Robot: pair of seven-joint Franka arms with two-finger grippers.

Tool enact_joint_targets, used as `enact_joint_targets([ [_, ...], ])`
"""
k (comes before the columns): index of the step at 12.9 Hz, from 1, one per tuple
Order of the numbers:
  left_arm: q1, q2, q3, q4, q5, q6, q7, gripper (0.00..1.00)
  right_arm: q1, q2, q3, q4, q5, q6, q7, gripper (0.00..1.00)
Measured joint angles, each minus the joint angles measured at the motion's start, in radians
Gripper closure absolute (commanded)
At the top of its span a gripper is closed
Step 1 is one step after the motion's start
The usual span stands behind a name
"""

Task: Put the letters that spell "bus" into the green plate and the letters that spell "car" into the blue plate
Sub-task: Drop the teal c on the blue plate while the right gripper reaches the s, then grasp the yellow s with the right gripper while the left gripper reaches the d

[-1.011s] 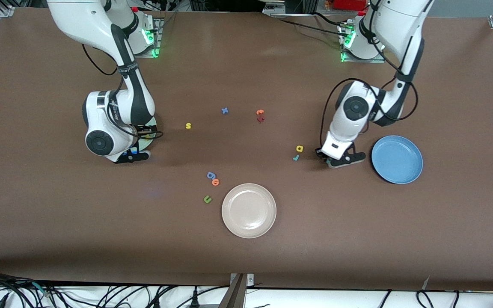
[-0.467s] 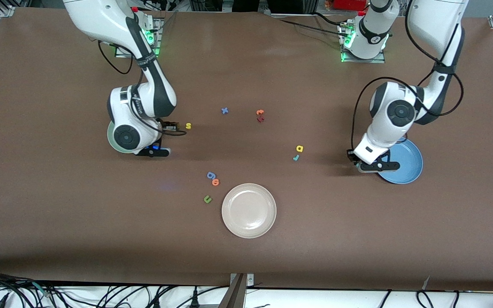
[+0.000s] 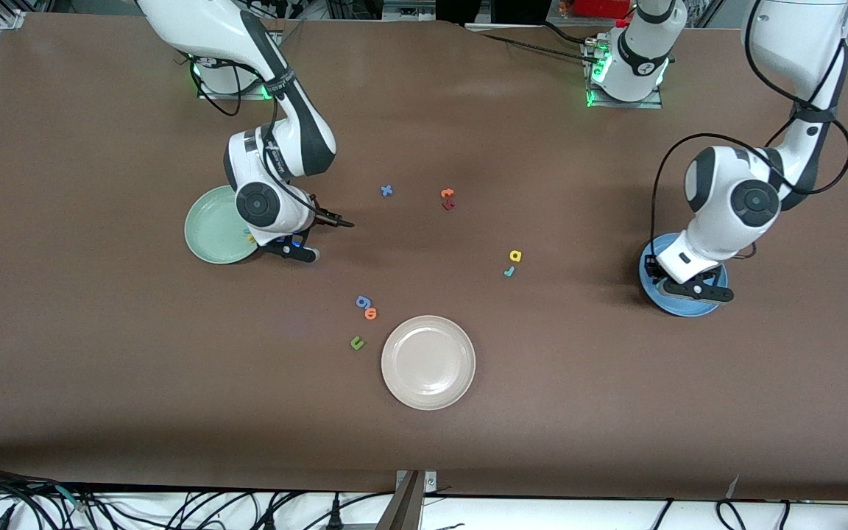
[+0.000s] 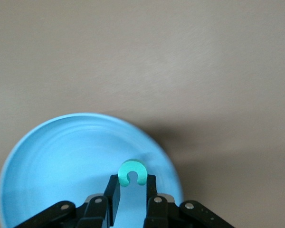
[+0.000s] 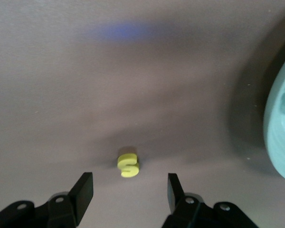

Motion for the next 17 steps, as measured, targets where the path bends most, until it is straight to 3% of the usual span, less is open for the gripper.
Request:
enact_joint_targets([
  [2, 0.041, 0.0, 0.001, -0.013, 0.0, -0.004, 0.068, 0.83, 0.0, -0.018, 0.011, -0.052, 0.0, 0.048, 0.001, 0.42],
  [4, 0.07, 0.004, 0.001, -0.024, 0.0, -0.006, 0.121, 0.7, 0.0, -0.024, 0.014, -0.062, 0.0, 0.054, 0.004, 0.42],
  [6, 0.081, 0.018, 0.001, -0.031, 0.0, -0.009, 0.142, 0.48, 0.0, -0.024, 0.014, -0.065, 0.0, 0.066, 0.007, 0.42],
  [7, 0.082, 0.028, 0.0, -0.032, 0.0, -0.009, 0.144, 0.31, 0.0, -0.024, 0.014, -0.068, 0.0, 0.076, 0.007, 0.42],
  [8, 0.082, 0.035, -0.001, -0.032, 0.0, -0.009, 0.144, 0.08, 0.0, -0.023, 0.015, -0.072, 0.0, 0.089, 0.008, 0.42],
  [9, 0.082, 0.038, -0.002, -0.032, 0.0, -0.009, 0.144, 0.01, 0.0, -0.022, 0.018, -0.075, 0.0, 0.101, 0.008, 0.42],
  [14, 0.067, 0.006, -0.037, -0.008, -0.012, -0.082, 0.14, 0.1, 0.002, -0.013, 0.036, -0.085, 0.0, 0.129, 0.01, 0.5],
  [17, -0.055, -0.061, -0.067, 0.039, -0.101, -0.203, 0.031, 0.13, 0.002, -0.008, 0.038, -0.086, 0.0, 0.144, 0.01, 0.54],
])
